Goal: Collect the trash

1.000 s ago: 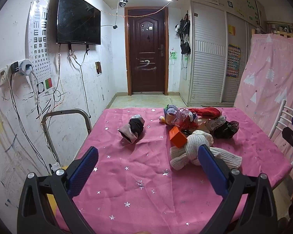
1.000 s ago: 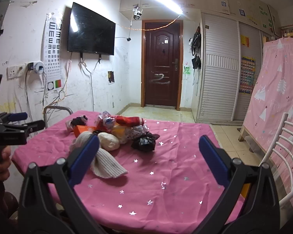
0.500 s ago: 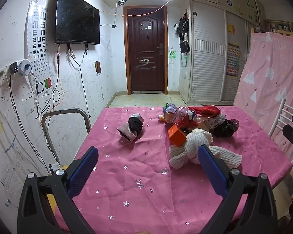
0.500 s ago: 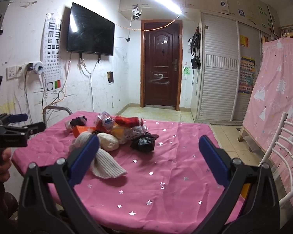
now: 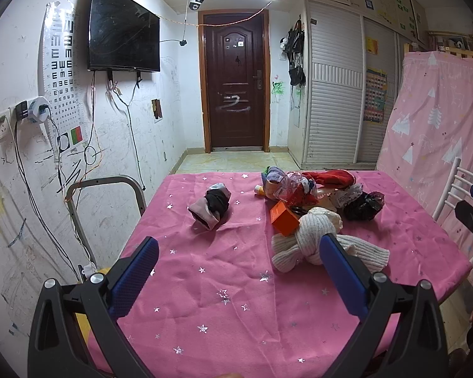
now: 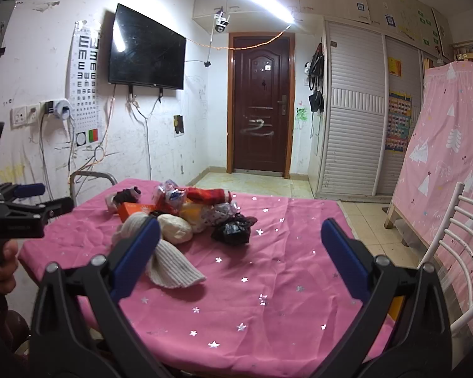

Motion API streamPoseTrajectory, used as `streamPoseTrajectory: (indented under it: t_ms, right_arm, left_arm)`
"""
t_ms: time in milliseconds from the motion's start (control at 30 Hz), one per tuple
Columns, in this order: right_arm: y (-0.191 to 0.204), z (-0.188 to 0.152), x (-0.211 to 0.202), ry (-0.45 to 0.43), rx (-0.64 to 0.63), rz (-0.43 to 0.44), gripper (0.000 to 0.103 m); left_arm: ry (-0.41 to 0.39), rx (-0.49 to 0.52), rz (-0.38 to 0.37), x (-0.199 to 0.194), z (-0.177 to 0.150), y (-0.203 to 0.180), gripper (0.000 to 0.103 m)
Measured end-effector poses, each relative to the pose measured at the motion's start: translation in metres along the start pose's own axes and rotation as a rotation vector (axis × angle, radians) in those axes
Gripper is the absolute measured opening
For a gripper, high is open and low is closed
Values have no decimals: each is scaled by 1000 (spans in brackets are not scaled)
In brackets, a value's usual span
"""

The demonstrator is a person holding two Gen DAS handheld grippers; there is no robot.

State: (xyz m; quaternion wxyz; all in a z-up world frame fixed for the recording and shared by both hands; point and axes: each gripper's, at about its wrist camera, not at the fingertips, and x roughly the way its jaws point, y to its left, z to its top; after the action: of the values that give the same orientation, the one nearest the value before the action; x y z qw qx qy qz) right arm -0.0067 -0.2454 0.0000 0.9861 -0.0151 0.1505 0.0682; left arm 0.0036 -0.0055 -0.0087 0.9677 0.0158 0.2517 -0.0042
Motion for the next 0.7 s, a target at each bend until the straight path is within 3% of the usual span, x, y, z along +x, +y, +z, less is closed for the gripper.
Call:
streamPoseTrajectory:
  t_ms: [700]
  right_arm:
    - [1,0,0,4,-2,2,98]
  left_arm:
    - [3,5,-4,-1,-1,-2,93]
